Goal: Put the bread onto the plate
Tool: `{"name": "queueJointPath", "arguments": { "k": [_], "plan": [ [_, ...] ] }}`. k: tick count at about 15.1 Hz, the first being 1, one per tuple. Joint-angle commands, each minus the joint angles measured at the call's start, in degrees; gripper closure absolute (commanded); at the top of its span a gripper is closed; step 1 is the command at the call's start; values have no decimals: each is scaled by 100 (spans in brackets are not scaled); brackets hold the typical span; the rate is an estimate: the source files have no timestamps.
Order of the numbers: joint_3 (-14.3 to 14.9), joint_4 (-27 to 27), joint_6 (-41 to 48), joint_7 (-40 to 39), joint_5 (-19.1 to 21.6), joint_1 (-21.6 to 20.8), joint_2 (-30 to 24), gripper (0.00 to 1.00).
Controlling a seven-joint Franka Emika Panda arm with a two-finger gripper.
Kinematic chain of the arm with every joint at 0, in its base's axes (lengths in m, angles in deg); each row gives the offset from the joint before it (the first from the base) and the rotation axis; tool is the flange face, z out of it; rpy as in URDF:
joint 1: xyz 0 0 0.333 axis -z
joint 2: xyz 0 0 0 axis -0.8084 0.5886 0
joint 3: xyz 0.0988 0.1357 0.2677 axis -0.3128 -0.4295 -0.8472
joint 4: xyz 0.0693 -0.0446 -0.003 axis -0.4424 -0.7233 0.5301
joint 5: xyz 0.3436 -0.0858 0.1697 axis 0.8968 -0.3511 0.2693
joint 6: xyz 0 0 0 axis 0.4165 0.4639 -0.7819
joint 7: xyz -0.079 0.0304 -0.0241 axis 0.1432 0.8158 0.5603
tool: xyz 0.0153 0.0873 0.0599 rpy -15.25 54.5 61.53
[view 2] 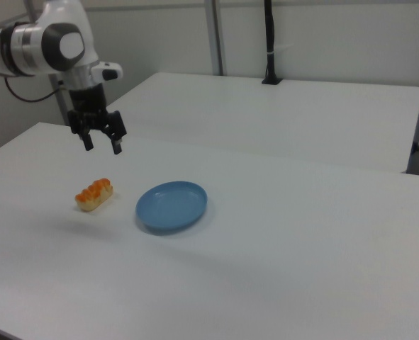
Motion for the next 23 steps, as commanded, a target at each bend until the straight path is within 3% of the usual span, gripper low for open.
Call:
{"name": "queueJointPath", "arguments": {
  "k": [1,6,13,15,16,20,23],
  "plan": [
    [43,-52,-708,817,208,-585,408,0],
    [43,-52,-1879,1725,130,-1131,1331,0],
    [52,-70,-2582,1936,59,-1193,1868,0],
    [52,-87,-2583,1928,50,-1184,1877,18],
    [52,-140,-2583,1910,50,-1166,1895,20],
    [52,-202,-2548,1857,-160,-1140,1895,61],
    [61,-158,-2347,1376,-161,-1035,1702,71]
  ]
}}
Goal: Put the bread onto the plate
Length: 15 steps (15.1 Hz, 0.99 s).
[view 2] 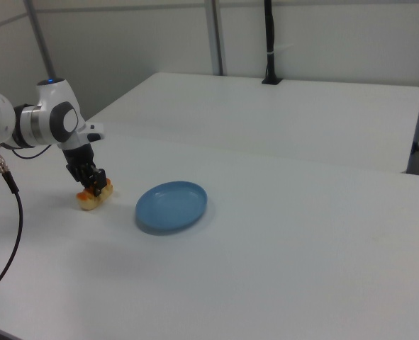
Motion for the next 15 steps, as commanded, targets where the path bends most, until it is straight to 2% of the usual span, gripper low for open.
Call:
{"name": "queueJointPath", "arguments": {
  "k": [1,7,9,12,15],
  "plan": [
    [71,-56,371,-546,-67,97,-286,71],
    [255,15,821,-1425,-164,563,-647,71],
    [273,15,856,-1479,-190,668,-656,72],
    [449,-3,979,-1689,-427,739,-682,72],
    [677,-3,980,-2101,-471,985,-691,72]
  ]
}}
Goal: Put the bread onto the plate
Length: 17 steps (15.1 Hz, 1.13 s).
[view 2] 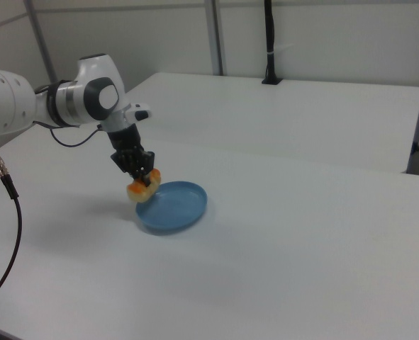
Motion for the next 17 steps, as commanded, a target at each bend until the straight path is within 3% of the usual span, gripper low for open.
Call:
{"name": "queueJointPath", "arguments": {
  "k": [1,4,7,10,17],
  "plan": [
    [208,-94,93,-513,-72,189,-130,72],
    [199,-120,-126,-593,-291,444,36,65],
    [208,-129,-329,-549,-300,514,203,29],
    [199,-121,-347,-523,-292,532,222,3],
    [138,-77,179,-180,-204,497,-489,0]
  ]
}}
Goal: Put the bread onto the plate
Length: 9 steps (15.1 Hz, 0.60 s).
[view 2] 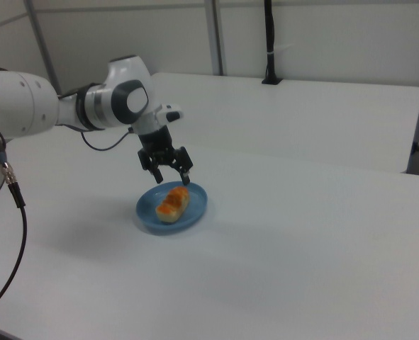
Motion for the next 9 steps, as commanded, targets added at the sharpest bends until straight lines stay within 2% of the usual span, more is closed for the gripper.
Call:
{"name": "queueJointPath", "arguments": {
  "k": [1,6,8,9],
  "plan": [
    [-50,-176,507,247,15,-18,-754,0],
    [-50,-212,1588,230,367,184,-1862,0],
    [-50,-220,1966,116,779,342,-2266,0],
    [-50,-238,2107,-41,815,369,-2398,0]
  ]
}}
